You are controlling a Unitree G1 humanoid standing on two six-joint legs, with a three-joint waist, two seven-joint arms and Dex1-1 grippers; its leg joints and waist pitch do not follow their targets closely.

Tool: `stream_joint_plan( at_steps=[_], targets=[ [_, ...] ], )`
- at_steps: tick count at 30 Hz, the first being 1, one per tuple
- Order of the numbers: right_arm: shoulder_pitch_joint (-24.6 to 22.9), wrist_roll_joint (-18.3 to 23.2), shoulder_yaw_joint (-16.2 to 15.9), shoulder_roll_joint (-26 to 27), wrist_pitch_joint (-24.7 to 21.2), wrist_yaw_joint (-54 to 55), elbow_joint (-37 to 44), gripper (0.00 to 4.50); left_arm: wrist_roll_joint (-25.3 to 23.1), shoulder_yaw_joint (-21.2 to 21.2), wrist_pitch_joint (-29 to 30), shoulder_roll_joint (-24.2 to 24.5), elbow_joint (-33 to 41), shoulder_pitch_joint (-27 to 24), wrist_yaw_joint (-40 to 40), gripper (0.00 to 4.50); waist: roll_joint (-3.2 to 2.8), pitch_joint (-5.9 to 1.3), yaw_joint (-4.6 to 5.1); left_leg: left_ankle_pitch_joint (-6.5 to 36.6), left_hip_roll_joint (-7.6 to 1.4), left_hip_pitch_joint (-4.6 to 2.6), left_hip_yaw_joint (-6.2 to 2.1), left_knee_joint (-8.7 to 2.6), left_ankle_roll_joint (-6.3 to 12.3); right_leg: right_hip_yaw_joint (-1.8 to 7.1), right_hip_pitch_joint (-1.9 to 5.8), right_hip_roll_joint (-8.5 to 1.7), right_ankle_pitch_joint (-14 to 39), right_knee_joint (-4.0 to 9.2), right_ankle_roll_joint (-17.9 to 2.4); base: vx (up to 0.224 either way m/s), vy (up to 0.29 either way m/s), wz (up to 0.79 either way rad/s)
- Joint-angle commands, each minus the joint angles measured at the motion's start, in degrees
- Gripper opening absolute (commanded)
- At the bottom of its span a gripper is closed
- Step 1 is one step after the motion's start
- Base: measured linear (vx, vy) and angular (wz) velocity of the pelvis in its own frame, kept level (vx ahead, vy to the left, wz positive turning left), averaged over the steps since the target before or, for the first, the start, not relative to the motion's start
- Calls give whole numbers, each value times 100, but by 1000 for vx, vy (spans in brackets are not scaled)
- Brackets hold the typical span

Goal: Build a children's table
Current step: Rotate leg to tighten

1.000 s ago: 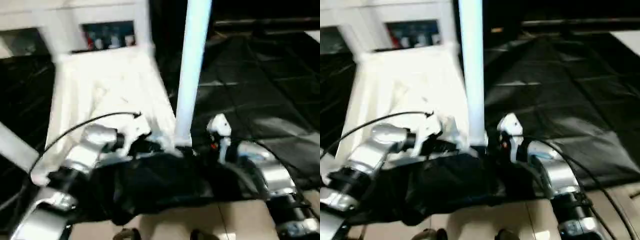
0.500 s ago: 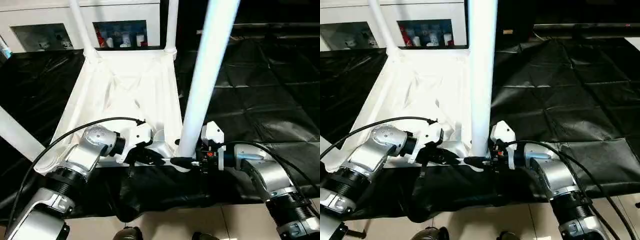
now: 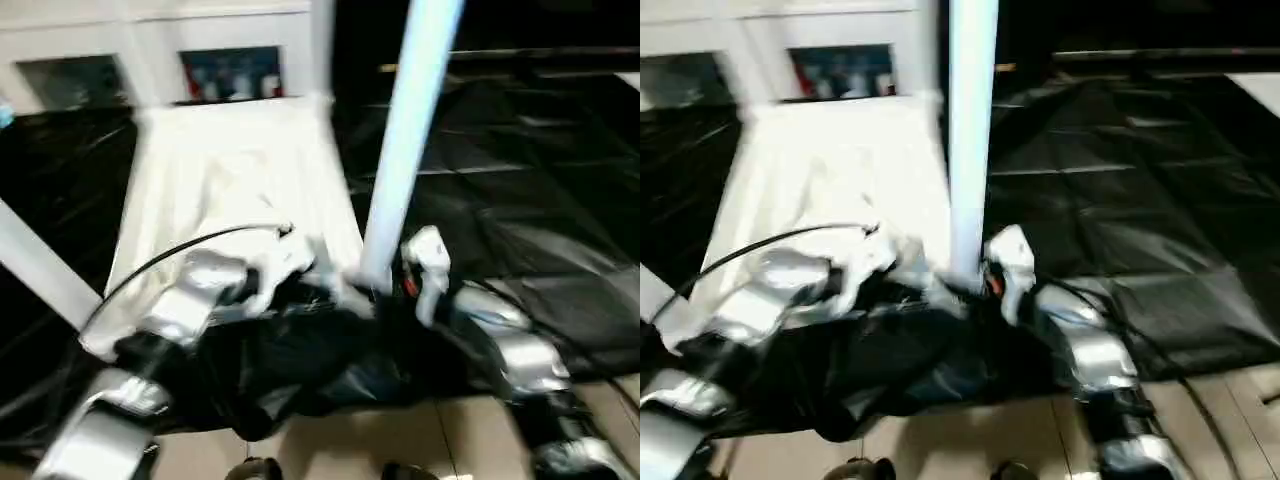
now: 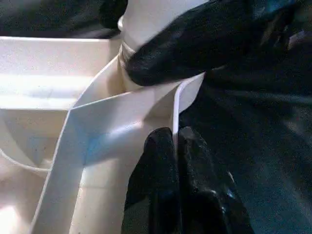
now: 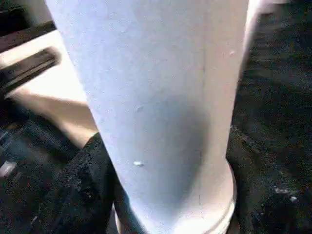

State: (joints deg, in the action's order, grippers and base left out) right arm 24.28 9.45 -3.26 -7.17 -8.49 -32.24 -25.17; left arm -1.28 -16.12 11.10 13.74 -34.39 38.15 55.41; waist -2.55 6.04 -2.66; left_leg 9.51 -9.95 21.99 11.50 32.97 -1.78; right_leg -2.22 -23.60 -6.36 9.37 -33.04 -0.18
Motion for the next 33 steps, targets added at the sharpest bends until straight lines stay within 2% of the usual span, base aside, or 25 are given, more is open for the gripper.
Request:
stream_joint_plan(
  at_steps=[1, 3, 6, 8, 9, 11, 12, 13, 15, 16, 17, 18, 19, 20, 21, 23, 24, 27, 30, 32, 33],
  targets=[
    [-98, -184, -74, 156, -221, 471, -396, 270, -5, 187, 105, -189, -185, 99, -648, 0, 48, -355, 13, 2266, -237, -147, -161, -497, -106, 146, 134, -207, 2795, 489, -869, 0, 0, 0],
    [-38, -264, -63, 352, -193, 797, -548, 270, -11, 235, 144, -380, -281, 186, -905, 0, 45, -362, 29, 2264, -234, -145, -168, -497, -95, 133, 133, -207, 2858, 514, -805, 0, 0, 0],
    [-21, -319, -290, 627, 38, 610, -558, 270, 24, 232, 125, -627, -322, 255, -946, 0, 49, -357, 42, 2323, -225, -132, -169, -504, -31, 130, 124, -199, 2891, 531, -749, 0, 0, 0],
    [-21, -246, -338, 647, 115, 401, -508, 326, 62, 175, 98, -629, -268, 235, -763, 0, 52, -357, 42, 2344, -232, -137, -166, -507, 7, 136, 118, -193, 2840, 534, -748, 0, 0, 0],
    [-26, -244, -436, 579, 229, 143, -449, 340, 101, 77, 46, -573, -166, 171, -463, 0, 29, -376, 38, 2305, -236, -121, -169, -509, 16, 134, 141, -197, 2736, 522, -777, 0, 0, 0],
    [-50, -247, -565, 431, 328, -222, -322, 345, 168, -23, 35, -472, 15, 53, -100, 0, 35, -387, 33, 2226, -241, -101, -169, -510, 47, 136, 162, -196, 2555, 498, -822, 0, 0, 0],
    [-68, -203, -605, 356, 315, -387, -238, 353, 199, -49, 47, -426, 88, 2, 22, 0, 26, -390, 37, 2087, -253, -78, -158, -507, 118, 143, 181, -189, 2185, 461, -947, 0, 0, 0],
    [-86, -162, -652, 263, 309, -576, -144, 367, 216, -85, 37, -369, 149, -44, 149, 0, 31, -396, 37, 2046, -252, -72, -159, -503, 141, 140, 194, -187, 2101, 446, -989, 0, 0, 0],
    [-115, -122, -713, 135, 308, -808, -23, 367, 237, -129, 18, -287, 221, -104, 312, 0, 17, -416, 31, 1846, -256, -79, -143, -480, 231, 145, 210, -187, 1772, 414, -1121, 0, 0, 0],
    [-131, -107, -750, 58, 320, -945, 42, 367, 245, -156, 2, -237, 256, -137, 408, 0, 18, -433, 37, 1641, -245, -61, -127, -455, 324, 147, 227, -193, 1562, 384, -1220, 0, 0, 0],
    [-188, -39, -831, -283, 312, -1460, 273, 367, 253, -240, -49, -34, 353, -232, 729, 0, 11, -439, 38, 1569, -241, -52, -127, -448, 352, 141, 243, -195, 1501, 373, -1242, 0, 0, 0],
    [-192, -34, -834, -307, 312, -1502, 289, 367, 250, -246, -53, -19, 359, -238, 754, 0, 11, -453, 27, 1415, -251, -44, -130, -429, 446, 132, 272, -188, 1288, 348, -1283, 0, 0, 0],
    [-210, -12, -847, -410, 310, -1686, 356, 367, 237, -268, -70, 46, 383, -264, 861, 0, 4, -448, 24, 1387, -254, -53, -114, -421, 499, 138, 254, -180, 1212, 350, -1301, 58, -4, 3],
    [-234, 33, -855, -608, 274, -2000, 473, 367, 261, -306, -109, 178, 449, -317, 1135, 0, 0, -473, 19, 1250, -260, -75, -103, -395, 581, 137, 250, -170, 960, 316, -1401, 58, -4, 3],
    [-249, 62, -838, -719, 238, -2199, 539, 367, 288, -320, -94, 263, 533, -363, 1330, 0, 2, -493, 22, 1099, -256, -56, -109, -379, 634, 127, 277, -167, 761, 283, -1458, 53, -4, 3],
    [-265, 64, -824, -934, 254, -2496, 617, 367, 325, -353, -124, 434, 669, -440, 1665, 0, -9, -509, -22, 660, -263, -54, -83, -331, 860, 107, 271, -144, 138, 205, -1664, 27, -3, 1],
    [-267, 78, -821, -998, 245, -2587, 634, 367, 358, -366, -122, 489, 708, -462, 1778, 0, -17, -508, -46, 642, -272, -57, -76, -323, 912, 105, 260, -154, 114, 203, -1699, 0, 0, 0],
    [-259, 147, -811, -1153, 192, -2831, 684, 367, 457, -399, -120, 638, 818, -519, 2095, 0, -25, -490, -95, 788, -284, -79, -71, -341, 867, 104, 245, -157, 397, 223, -1701, 0, 0, 0],
    [-236, 208, -813, -1219, 108, -2965, 706, 367, 476, -411, -131, 696, 833, -525, 2207, 0, -24, -456, -118, 1212, -304, -108, -78, -392, 613, 125, 219, -160, 951, 276, -1607, 0, 0, 0],
    [-218, 258, -858, -1274, 63, -3052, 721, 367, 490, -428, -144, 744, 839, -525, 2262, 0, -27, -448, -117, 1357, -304, -105, -83, -412, 510, 136, 223, -166, 1144, 292, -1546, 0, 0, 0],
    [-212, 266, -867, -1291, 37, -3109, 732, 344, 491, -423, -146, 759, 847, -529, 2288, 0, -30, -446, -120, 1387, -306, -109, -86, -418, 477, 137, 220, -168, 1196, 296, -1526, 0, 0, 0]
  ],
)
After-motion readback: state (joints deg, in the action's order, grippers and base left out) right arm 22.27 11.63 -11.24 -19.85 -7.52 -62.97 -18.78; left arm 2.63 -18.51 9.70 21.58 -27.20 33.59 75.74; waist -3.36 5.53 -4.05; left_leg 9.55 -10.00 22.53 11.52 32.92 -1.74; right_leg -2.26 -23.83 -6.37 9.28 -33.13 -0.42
